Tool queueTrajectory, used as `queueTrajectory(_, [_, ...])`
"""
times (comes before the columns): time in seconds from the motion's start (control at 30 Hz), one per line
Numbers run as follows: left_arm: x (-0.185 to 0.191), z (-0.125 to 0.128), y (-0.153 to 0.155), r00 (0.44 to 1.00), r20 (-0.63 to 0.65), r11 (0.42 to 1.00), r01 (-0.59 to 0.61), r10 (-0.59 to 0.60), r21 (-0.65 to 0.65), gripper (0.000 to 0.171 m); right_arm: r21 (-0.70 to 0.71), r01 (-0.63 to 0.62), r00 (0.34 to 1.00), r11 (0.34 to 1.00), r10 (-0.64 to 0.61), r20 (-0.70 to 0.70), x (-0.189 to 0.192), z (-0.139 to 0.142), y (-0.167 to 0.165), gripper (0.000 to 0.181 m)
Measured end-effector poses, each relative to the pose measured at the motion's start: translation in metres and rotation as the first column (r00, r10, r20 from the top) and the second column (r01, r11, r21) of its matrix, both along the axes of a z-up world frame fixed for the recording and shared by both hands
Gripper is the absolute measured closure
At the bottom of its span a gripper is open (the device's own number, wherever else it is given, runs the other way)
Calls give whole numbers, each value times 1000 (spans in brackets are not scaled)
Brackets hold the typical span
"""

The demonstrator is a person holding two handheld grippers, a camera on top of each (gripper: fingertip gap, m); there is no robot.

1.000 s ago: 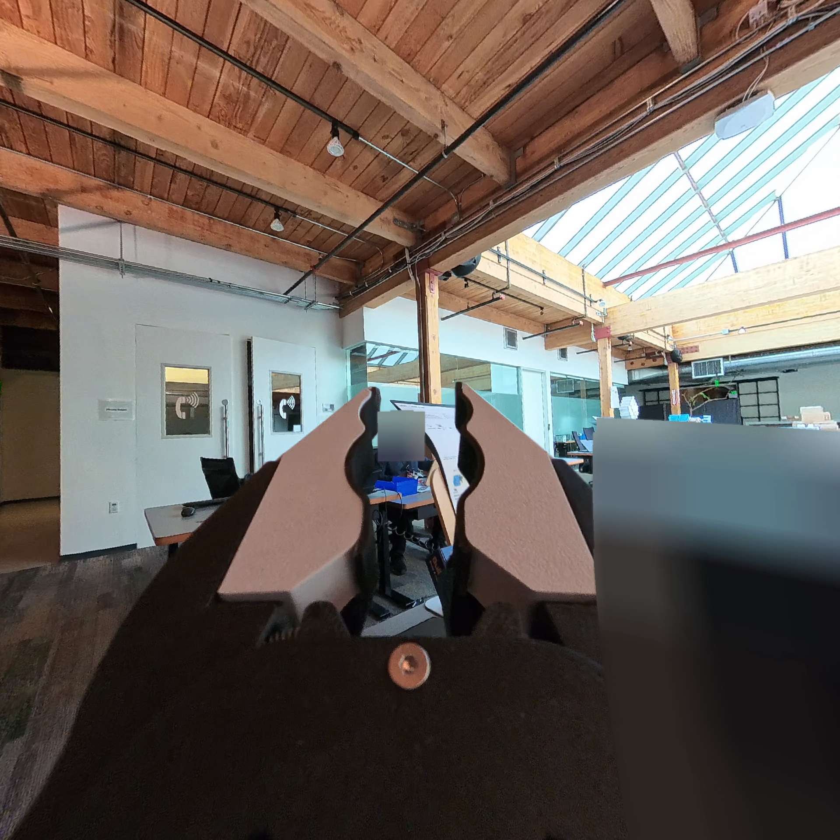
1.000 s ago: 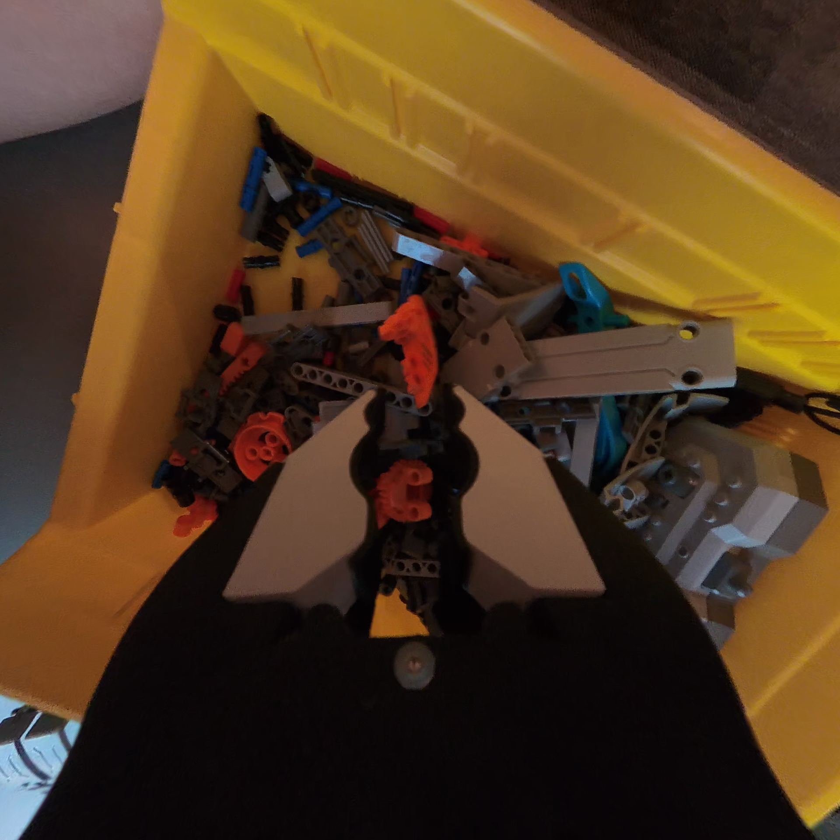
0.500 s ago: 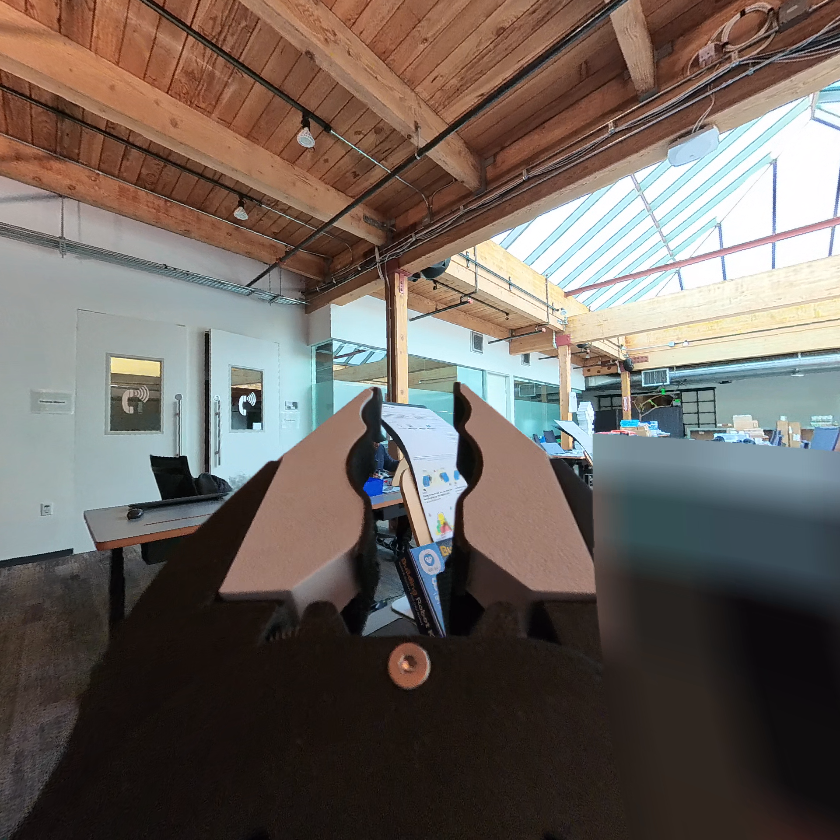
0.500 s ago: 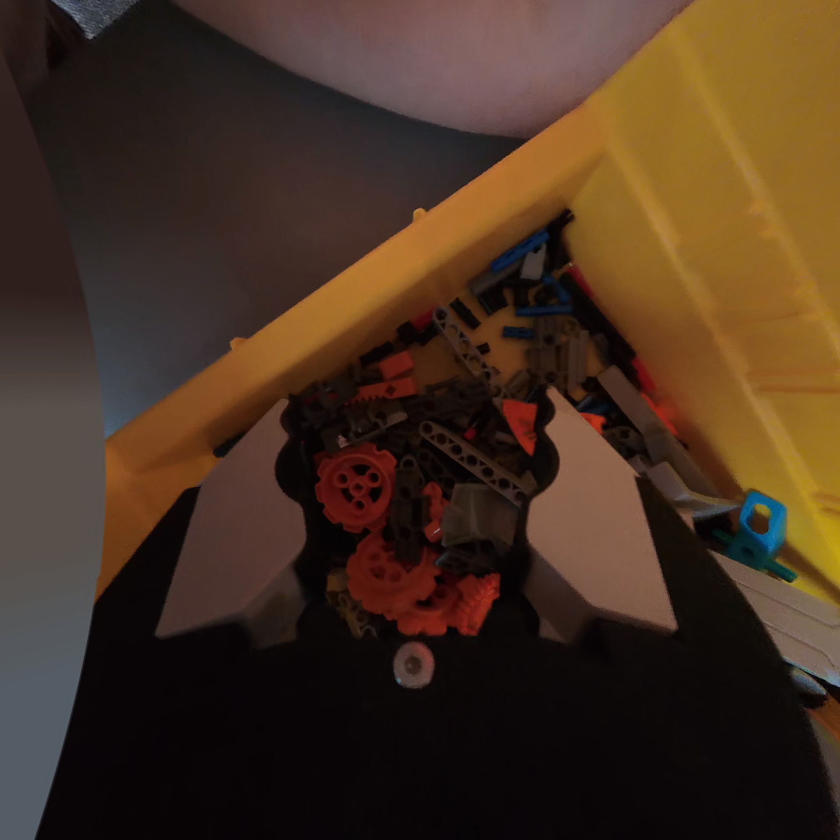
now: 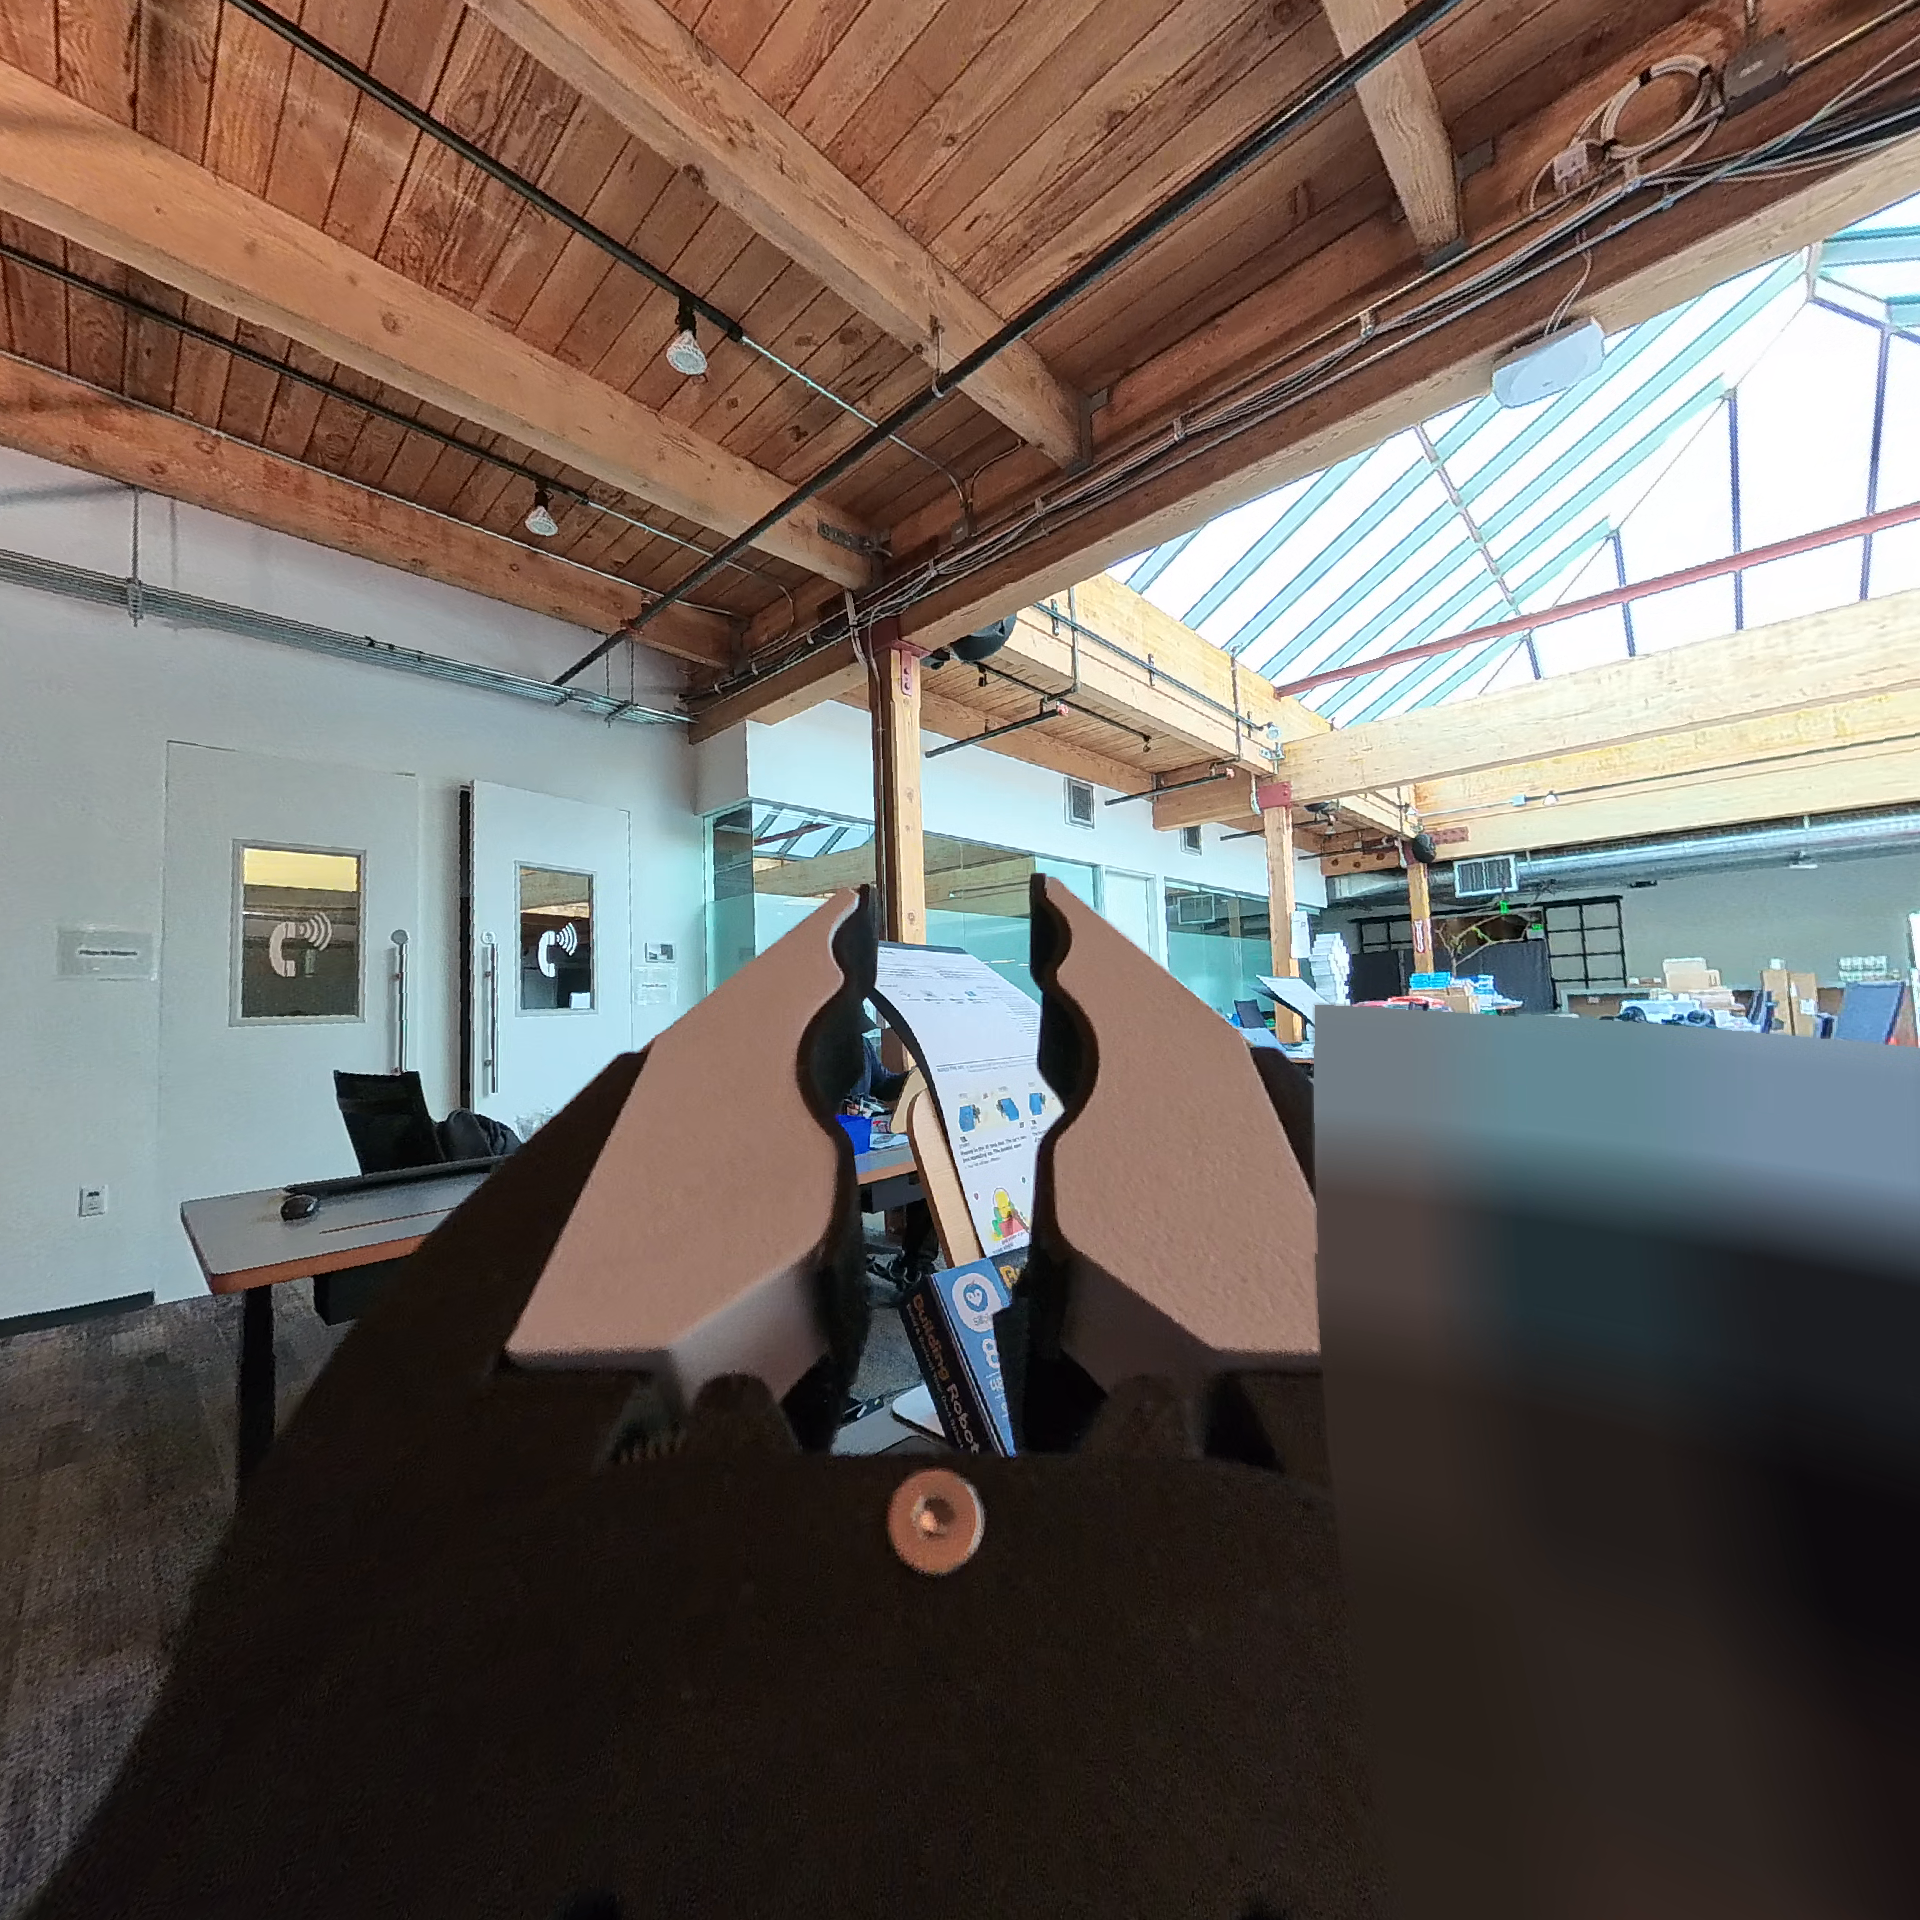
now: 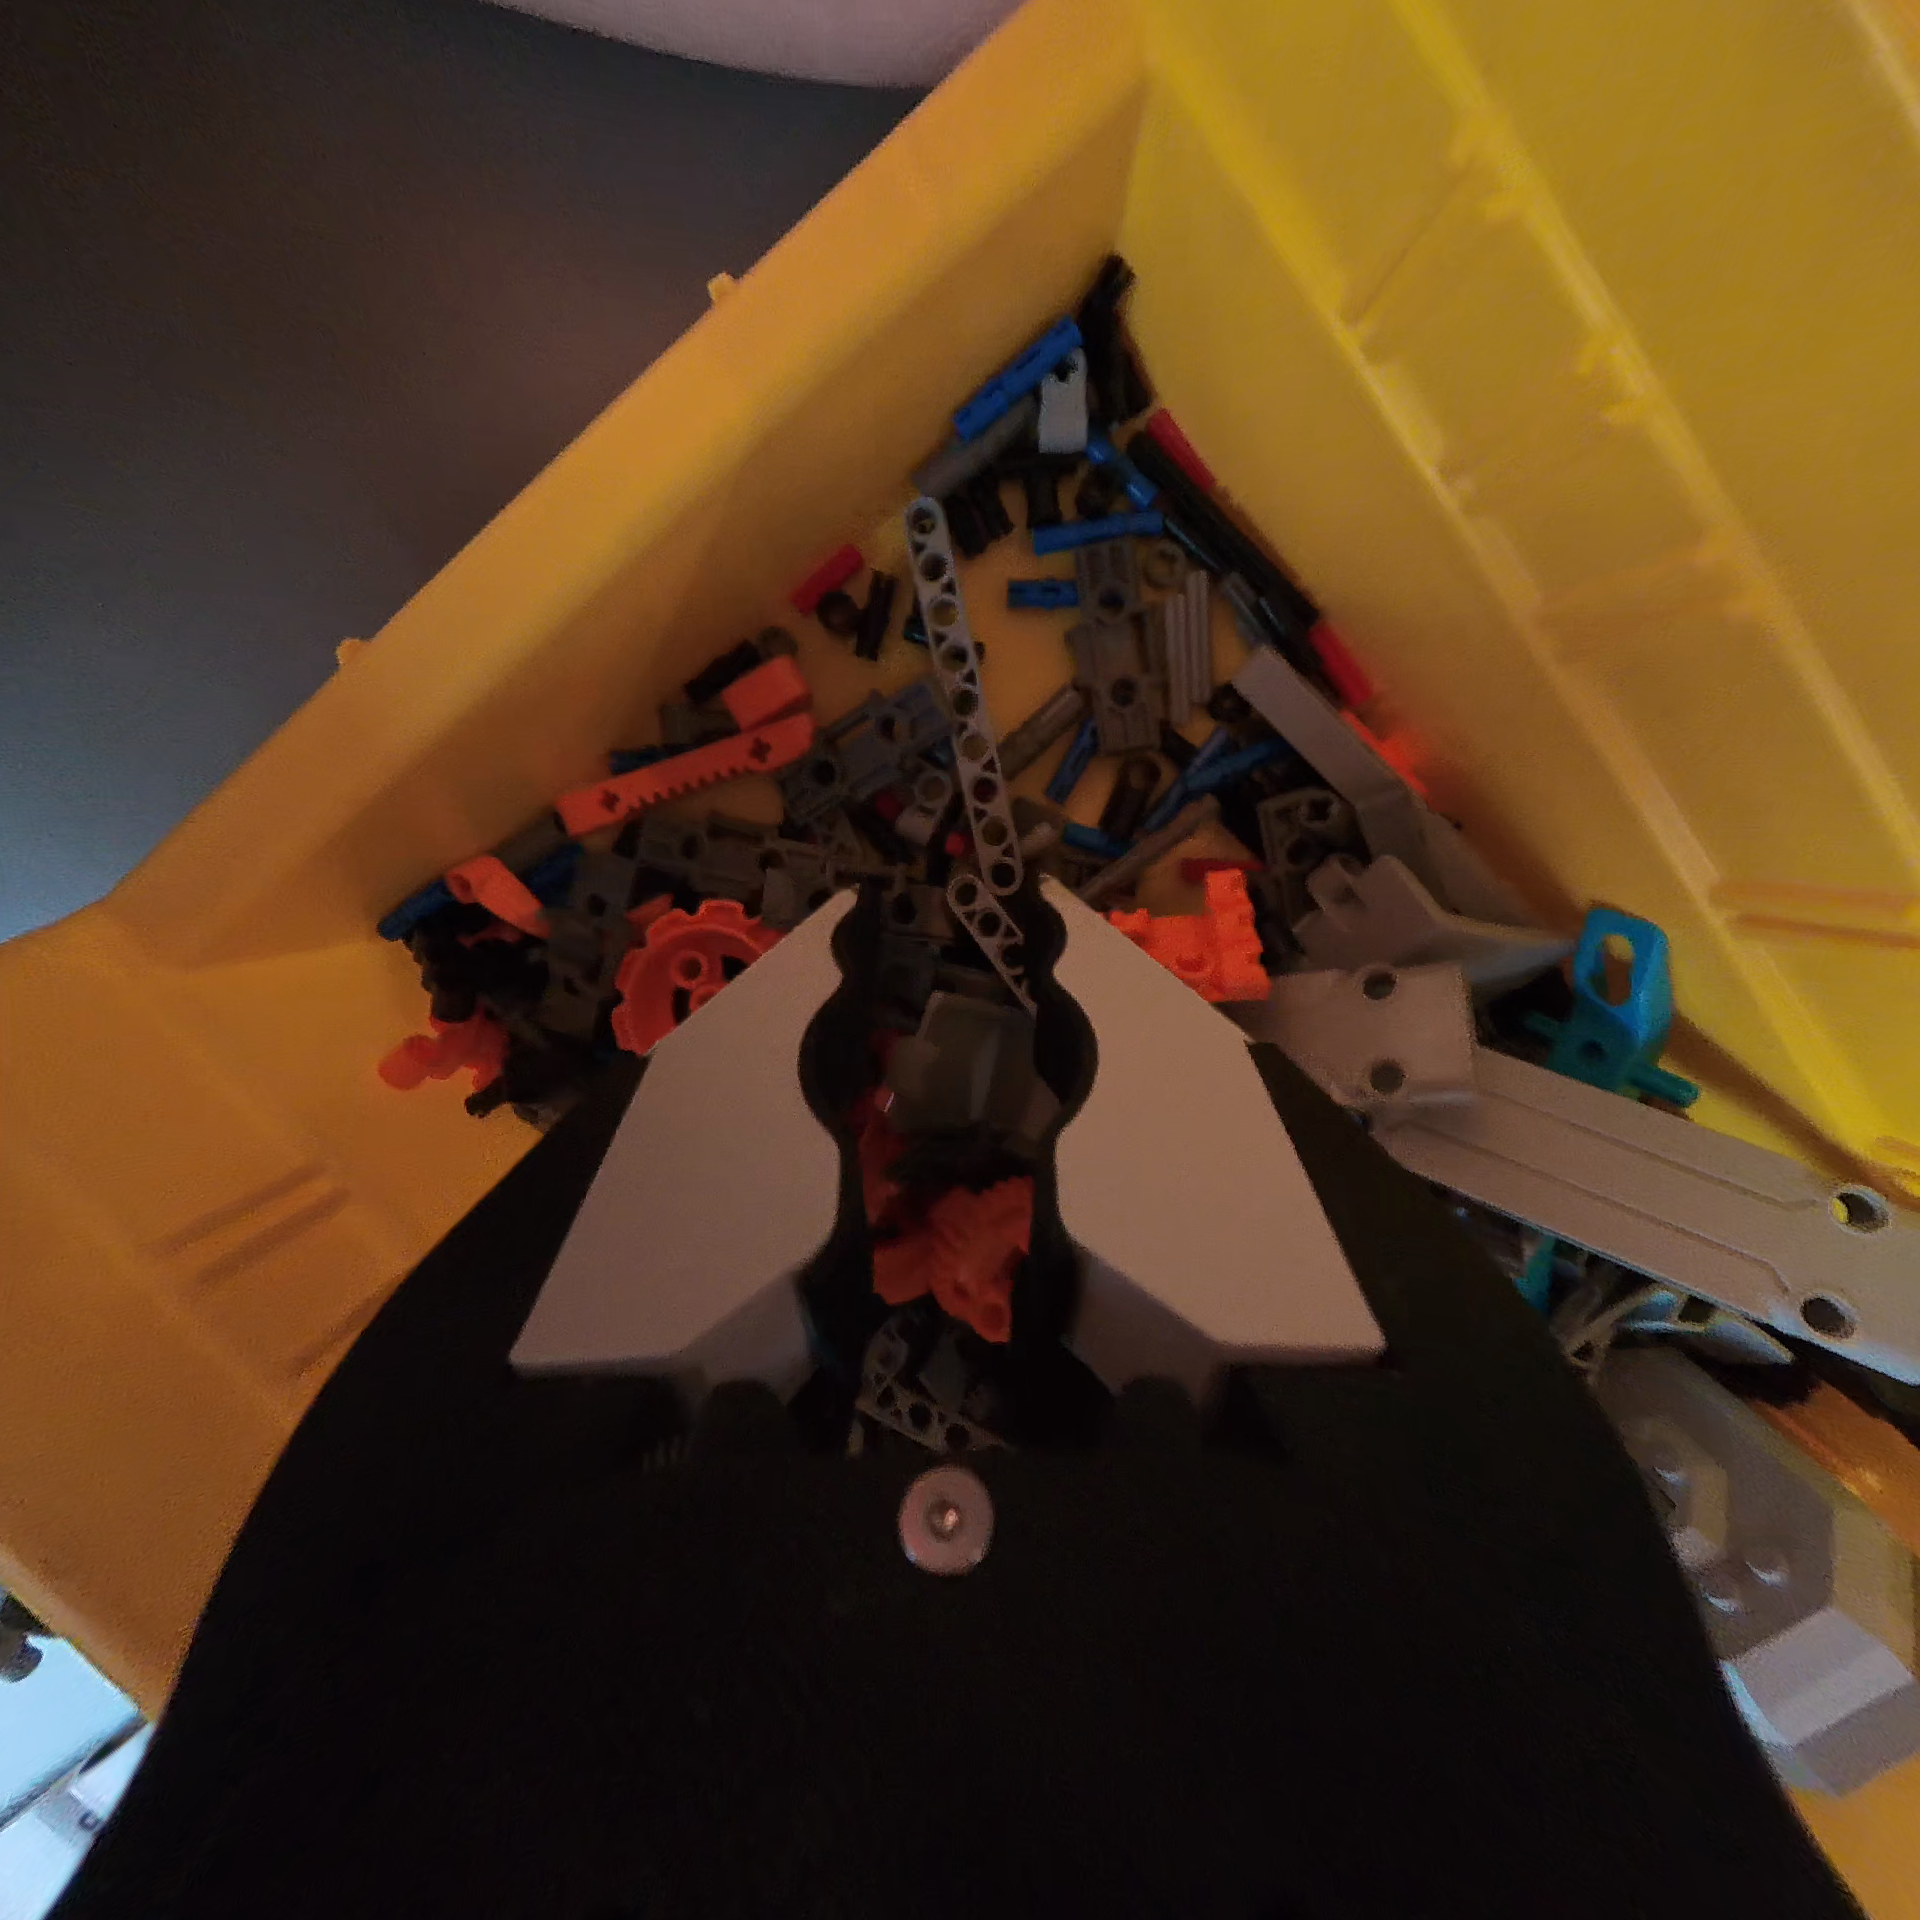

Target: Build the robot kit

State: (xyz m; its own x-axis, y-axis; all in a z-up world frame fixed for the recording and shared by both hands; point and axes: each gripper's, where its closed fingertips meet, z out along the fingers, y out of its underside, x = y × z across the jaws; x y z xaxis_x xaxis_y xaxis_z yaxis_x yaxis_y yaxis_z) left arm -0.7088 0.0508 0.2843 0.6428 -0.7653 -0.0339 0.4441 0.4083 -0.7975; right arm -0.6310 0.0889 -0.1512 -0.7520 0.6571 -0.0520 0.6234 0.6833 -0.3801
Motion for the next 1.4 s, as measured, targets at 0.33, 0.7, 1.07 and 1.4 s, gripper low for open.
queueTrajectory(0.33, [-1, 1, -3, 1000, 1, 1000, 4, -4, 6, 146, -169, 98, 995, 981, -97, 13, 8, 21, -18, 114])
queueTrajectory(0.7, [0, 1, -7, 1000, -5, 1000, 15, -15, 14, 146, 125, 47, 999, 991, -43, -33, 9, -7, 5, 96])
queueTrajectory(1.07, [-7, 3, -13, 1000, 13, 1000, -1, 0, 31, 147, 145, 130, 991, 981, -125, -42, -3, 8, 41, 157])
queueTrajectory(1.4, [-6, 3, -11, 1000, 9, 1000, -7, 6, 25, 147, 176, 202, 979, 963, -197, -45, 0, 18, 62, 156])
